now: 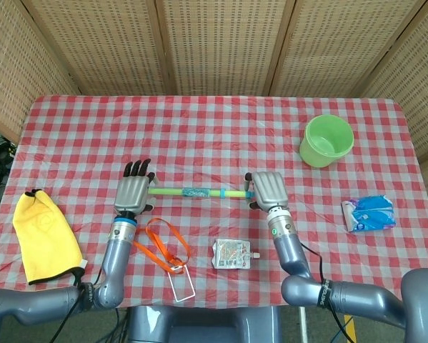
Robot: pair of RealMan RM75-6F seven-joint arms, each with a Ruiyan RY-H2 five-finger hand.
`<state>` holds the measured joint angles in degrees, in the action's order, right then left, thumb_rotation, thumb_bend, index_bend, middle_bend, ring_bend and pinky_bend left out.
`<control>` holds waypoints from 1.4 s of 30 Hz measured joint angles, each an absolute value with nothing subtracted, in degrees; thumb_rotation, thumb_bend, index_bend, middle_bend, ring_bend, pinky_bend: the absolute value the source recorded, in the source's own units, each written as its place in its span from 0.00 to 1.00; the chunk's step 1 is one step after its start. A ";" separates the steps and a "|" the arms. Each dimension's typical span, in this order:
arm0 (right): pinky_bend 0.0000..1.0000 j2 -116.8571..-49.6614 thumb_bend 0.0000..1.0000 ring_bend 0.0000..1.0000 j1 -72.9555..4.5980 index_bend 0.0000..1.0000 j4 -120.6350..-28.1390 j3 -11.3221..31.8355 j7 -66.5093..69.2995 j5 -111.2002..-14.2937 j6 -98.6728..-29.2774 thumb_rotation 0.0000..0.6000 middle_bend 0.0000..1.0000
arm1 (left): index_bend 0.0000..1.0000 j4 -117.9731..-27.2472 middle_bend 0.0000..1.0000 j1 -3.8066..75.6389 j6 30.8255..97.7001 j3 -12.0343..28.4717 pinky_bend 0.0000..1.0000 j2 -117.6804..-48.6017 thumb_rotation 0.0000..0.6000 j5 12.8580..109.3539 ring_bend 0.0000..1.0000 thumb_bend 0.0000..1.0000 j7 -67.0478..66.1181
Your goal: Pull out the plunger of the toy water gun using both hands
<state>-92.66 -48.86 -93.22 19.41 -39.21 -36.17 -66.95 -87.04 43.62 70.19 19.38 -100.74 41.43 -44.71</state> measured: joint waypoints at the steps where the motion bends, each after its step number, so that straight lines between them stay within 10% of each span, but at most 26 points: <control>1: 0.64 -92.60 0.56 0.93 -48.87 0.86 -93.31 19.41 -39.16 -36.09 -66.92 1.00 1.00 | 0.39 -86.93 0.00 43.70 70.15 19.33 0.00 -100.77 1.00 41.36 0.00 0.34 -44.71; 42: 0.64 -91.31 0.56 0.93 -48.72 0.86 -94.55 17.60 -37.04 -38.83 -68.58 1.00 1.00 | 0.57 -84.22 0.00 44.07 72.42 16.47 0.00 -102.64 1.00 45.04 0.00 0.45 -42.62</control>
<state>-91.31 -48.72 -94.55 17.60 -37.04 -38.83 -68.58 -84.22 44.07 72.42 16.47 -102.64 45.04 -42.62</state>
